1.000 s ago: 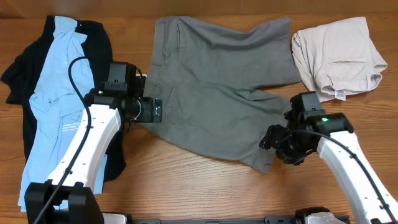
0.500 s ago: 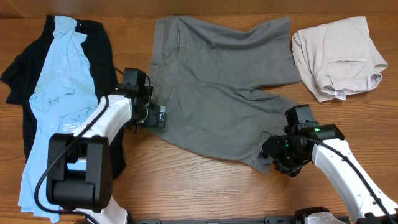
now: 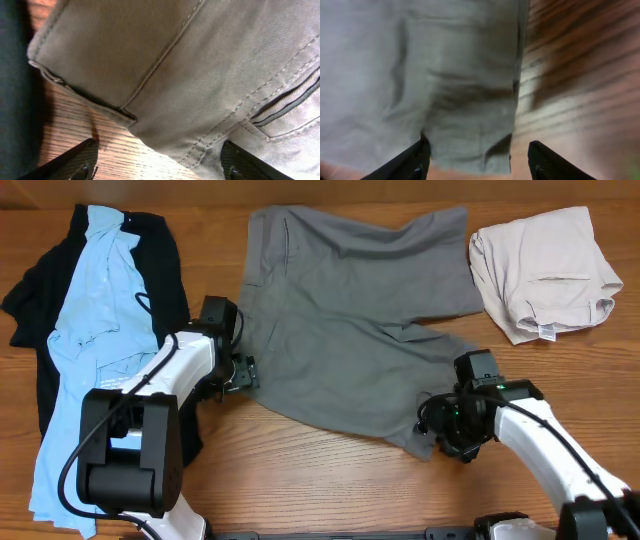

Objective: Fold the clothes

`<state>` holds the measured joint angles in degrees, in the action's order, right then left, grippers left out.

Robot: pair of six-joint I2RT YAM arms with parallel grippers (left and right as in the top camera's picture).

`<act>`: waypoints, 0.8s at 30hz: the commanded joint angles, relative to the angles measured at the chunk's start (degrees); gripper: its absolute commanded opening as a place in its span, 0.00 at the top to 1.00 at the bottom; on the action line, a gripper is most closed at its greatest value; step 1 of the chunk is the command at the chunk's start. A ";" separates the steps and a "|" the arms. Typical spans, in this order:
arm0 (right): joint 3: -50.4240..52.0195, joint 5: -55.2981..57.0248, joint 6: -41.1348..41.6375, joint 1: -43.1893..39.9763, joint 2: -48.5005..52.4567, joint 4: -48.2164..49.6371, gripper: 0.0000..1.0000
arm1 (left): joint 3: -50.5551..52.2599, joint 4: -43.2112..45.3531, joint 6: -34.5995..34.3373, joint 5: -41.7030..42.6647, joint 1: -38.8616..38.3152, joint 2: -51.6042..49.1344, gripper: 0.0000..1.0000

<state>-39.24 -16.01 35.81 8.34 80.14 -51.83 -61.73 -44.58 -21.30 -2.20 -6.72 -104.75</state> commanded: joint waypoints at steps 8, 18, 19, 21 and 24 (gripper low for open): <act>2.86 -5.68 2.01 0.28 6.01 4.17 0.51 | 0.61 0.63 -0.57 -4.63 -0.04 -0.90 0.73; -7.23 -4.44 -4.09 -6.64 3.43 -5.70 0.96 | -4.81 -10.47 -0.57 -3.19 0.04 2.56 0.96; -9.18 -4.44 -5.44 -7.93 2.56 -7.72 0.96 | -5.73 -12.02 -0.57 -3.30 0.04 3.91 0.96; -12.87 -4.42 -7.91 -10.40 0.42 -11.65 0.96 | -7.67 -14.82 -0.55 -3.34 0.04 7.78 0.96; -16.57 -3.76 -9.84 -12.68 -1.99 -15.61 0.96 | -9.60 -17.57 -0.52 -3.34 -0.07 12.59 0.96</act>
<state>-51.03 -22.22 30.22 -1.67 81.82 -64.58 -67.59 -59.99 -21.50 -3.64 -6.76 -99.33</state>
